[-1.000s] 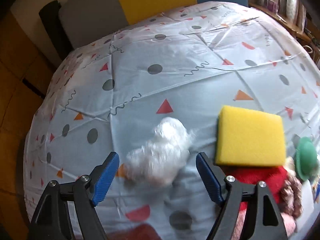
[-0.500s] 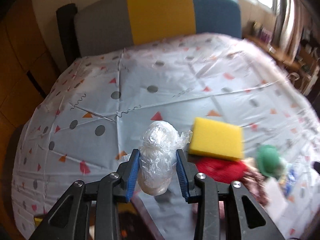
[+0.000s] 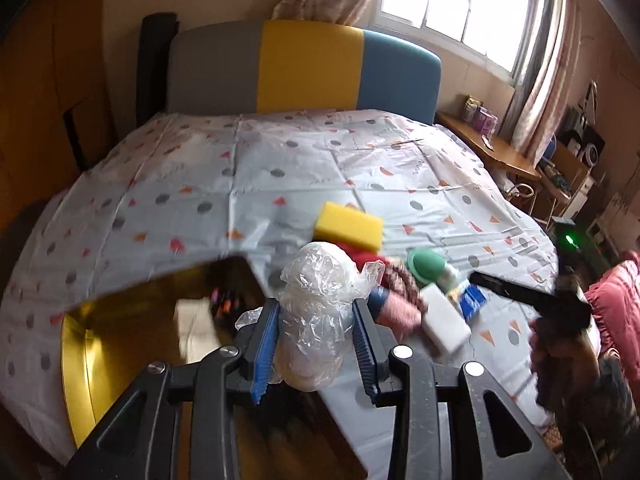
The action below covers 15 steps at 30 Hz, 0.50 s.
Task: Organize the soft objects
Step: 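Release the cotton ball in the tray with left tool while right grasps green-capped bottle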
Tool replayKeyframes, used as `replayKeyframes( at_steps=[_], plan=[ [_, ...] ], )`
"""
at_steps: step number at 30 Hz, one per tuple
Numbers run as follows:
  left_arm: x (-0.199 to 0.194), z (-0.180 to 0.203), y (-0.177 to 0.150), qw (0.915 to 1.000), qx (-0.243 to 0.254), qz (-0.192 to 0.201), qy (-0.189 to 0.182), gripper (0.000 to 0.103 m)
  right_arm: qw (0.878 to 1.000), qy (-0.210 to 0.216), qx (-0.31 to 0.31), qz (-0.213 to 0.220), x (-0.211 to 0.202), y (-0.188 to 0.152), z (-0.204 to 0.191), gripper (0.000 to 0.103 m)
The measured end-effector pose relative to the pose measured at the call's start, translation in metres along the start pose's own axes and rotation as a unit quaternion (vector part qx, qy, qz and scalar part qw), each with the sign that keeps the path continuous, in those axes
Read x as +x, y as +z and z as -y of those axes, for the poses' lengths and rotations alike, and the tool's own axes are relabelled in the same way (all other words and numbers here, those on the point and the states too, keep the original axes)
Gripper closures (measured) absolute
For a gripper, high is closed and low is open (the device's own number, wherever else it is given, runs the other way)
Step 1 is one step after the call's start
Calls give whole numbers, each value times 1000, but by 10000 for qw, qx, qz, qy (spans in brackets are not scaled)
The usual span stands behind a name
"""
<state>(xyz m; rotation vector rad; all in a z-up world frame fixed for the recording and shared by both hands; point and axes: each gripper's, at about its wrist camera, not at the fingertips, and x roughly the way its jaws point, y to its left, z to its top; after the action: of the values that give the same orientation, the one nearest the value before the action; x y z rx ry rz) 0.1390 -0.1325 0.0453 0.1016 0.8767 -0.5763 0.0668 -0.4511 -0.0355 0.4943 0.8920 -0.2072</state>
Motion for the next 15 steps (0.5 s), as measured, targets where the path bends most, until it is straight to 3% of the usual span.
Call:
replayKeyframes(
  at_steps=[2, 6, 11, 13, 15],
  plan=[
    [-7, -9, -15, 9999, -145, -30, 10, 67, 9995, -47, -315, -48, 6, 6, -10, 31],
    [-20, -27, -42, 9989, -463, -85, 60, 67, 9953, -205, -890, -333, 34, 26, -28, 16],
    [-37, -56, -70, 9952, -922, -38, 319, 67, 9848, -572, -1347, -938, 82, 42, -38, 15],
    [-43, -72, -79, 9928, -1121, -32, 431, 67, 9787, -716, -1415, -1302, 104, 41, -37, 32],
    [-45, -90, -89, 9890, -1346, -54, 612, 67, 9759, -818, -1506, -1350, 111, 38, -36, 38]
  ],
)
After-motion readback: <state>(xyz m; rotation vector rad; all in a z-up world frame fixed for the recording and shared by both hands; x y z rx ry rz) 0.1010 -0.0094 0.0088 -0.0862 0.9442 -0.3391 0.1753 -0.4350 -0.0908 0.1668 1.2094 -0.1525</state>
